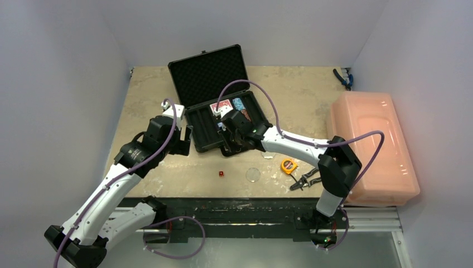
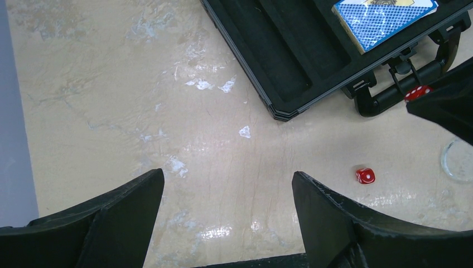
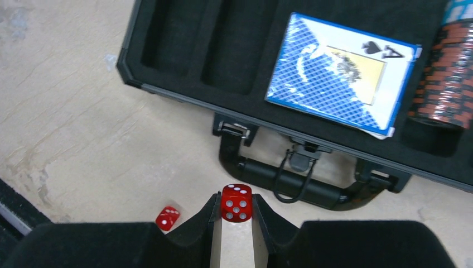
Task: Pack up texas hold em set
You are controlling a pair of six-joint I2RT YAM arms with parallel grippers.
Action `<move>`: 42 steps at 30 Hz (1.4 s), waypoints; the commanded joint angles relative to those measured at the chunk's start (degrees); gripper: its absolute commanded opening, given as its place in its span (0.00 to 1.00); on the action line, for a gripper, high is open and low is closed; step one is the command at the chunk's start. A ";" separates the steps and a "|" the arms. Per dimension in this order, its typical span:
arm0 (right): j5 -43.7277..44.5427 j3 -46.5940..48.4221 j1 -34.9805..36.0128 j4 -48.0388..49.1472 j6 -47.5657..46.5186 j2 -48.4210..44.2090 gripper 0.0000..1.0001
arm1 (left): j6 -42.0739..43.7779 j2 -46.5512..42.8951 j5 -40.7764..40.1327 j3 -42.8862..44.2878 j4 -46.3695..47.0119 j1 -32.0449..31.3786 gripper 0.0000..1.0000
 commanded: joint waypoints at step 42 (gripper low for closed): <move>-2.87 4.79 -18.39 1.65 -5.16 4.53 0.00 | 0.45 1.81 -0.71 1.78 0.92 0.20 0.85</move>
